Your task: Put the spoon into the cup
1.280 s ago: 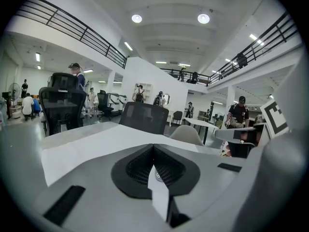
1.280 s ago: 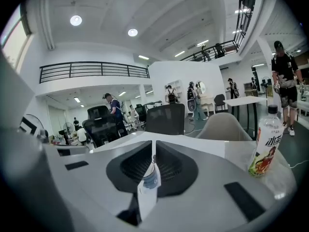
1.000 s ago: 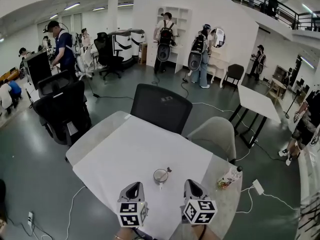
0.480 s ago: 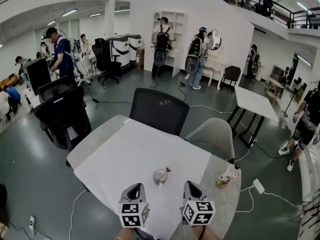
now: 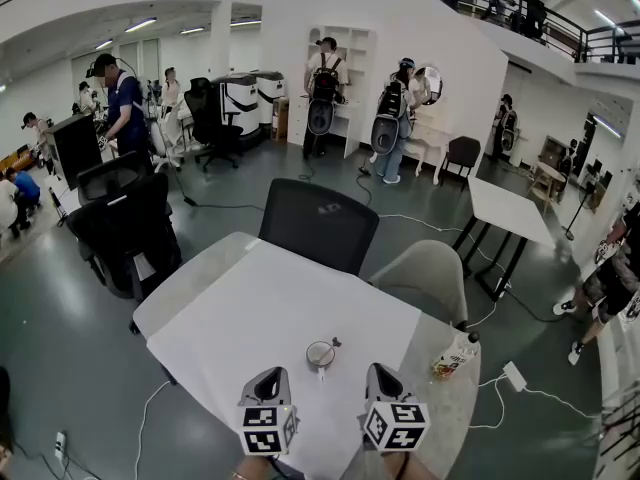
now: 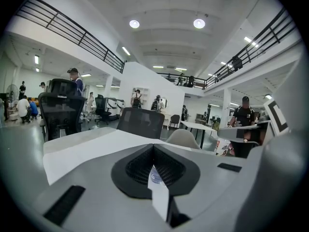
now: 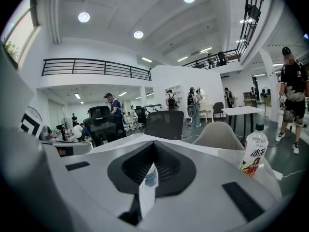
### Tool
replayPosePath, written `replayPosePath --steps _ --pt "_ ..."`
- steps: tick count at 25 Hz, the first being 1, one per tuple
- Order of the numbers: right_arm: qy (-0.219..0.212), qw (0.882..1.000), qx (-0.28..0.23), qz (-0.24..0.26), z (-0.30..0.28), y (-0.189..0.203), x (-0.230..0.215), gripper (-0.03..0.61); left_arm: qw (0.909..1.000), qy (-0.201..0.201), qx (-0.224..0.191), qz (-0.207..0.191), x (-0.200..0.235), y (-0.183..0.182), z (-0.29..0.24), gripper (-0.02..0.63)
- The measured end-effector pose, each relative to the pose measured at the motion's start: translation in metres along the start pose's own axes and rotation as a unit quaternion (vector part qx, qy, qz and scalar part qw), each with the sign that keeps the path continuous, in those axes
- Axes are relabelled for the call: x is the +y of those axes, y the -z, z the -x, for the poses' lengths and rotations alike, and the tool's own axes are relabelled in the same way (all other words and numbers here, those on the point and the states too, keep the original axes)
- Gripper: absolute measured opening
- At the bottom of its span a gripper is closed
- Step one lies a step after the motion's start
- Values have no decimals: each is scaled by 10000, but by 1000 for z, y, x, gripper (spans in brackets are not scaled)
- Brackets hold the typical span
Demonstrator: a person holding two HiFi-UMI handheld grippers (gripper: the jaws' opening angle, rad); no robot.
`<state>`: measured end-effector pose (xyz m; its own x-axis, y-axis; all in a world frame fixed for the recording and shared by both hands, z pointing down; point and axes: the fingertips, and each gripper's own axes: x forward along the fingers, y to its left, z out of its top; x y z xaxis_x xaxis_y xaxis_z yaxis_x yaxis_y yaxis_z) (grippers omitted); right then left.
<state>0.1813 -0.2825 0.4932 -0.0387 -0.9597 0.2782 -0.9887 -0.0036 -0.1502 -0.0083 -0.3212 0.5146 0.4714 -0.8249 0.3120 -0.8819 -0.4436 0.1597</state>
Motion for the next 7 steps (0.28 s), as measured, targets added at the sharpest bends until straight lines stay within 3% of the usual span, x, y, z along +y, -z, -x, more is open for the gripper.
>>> replayPosePath --steps 7 --pt "-11 10000 7 -78 -9 1 4 31 10000 11 -4 18 8 0 -6 18"
